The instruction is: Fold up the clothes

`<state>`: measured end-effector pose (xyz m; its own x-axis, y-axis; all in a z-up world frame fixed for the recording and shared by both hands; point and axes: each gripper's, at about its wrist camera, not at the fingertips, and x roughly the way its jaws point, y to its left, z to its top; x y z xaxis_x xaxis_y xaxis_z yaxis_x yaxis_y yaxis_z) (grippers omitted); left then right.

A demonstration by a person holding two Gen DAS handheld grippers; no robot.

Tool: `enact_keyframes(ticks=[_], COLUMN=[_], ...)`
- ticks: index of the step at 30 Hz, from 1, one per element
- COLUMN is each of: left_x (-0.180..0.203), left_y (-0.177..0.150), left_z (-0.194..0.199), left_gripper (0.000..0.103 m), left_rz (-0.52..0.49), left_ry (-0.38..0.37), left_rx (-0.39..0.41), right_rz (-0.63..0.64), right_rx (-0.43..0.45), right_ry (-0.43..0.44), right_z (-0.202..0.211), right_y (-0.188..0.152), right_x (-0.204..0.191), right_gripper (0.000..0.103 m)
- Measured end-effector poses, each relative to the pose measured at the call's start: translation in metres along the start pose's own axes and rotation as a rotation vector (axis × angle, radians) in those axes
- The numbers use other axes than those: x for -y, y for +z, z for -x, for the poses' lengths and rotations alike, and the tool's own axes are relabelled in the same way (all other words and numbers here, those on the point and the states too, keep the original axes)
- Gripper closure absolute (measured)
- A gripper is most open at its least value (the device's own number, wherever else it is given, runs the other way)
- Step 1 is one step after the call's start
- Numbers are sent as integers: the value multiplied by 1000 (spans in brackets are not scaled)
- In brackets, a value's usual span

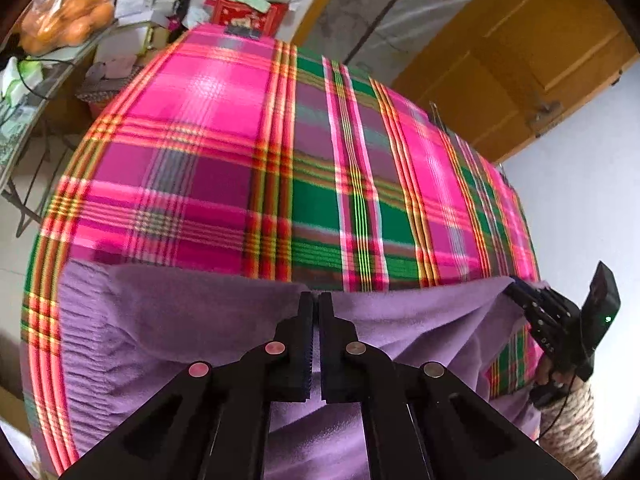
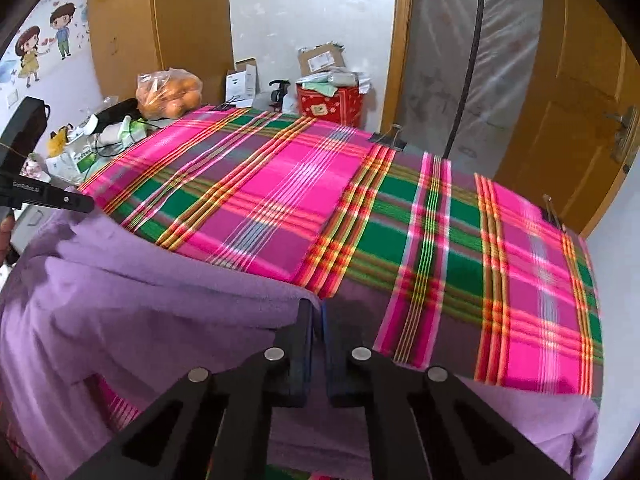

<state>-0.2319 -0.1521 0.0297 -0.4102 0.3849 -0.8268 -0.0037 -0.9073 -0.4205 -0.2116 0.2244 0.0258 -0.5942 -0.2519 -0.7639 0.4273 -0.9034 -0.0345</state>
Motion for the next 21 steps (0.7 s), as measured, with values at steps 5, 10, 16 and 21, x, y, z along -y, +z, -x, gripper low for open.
enact_keyframes(ticks=[5,10,16,21], left_x=[-4,-11,-21,-29], left_y=[5,9,18,15], left_z=[2,2,20,24], left_gripper=[103,103,97,85], left_rz=[12,31,2,-53], left_ry=[22,29,84,141], left_rx=[25,35,98,75], right_rz=[-28,-81,-67,-101], right_rx=[19,13,-66,-76], right_ry=[-76,-121,-172,-163], right_z=[-10,-26,-55,-59], right_y=[17,38,43,39], right_x=[-1,6,1,4], right_gripper=[99,99,99,98])
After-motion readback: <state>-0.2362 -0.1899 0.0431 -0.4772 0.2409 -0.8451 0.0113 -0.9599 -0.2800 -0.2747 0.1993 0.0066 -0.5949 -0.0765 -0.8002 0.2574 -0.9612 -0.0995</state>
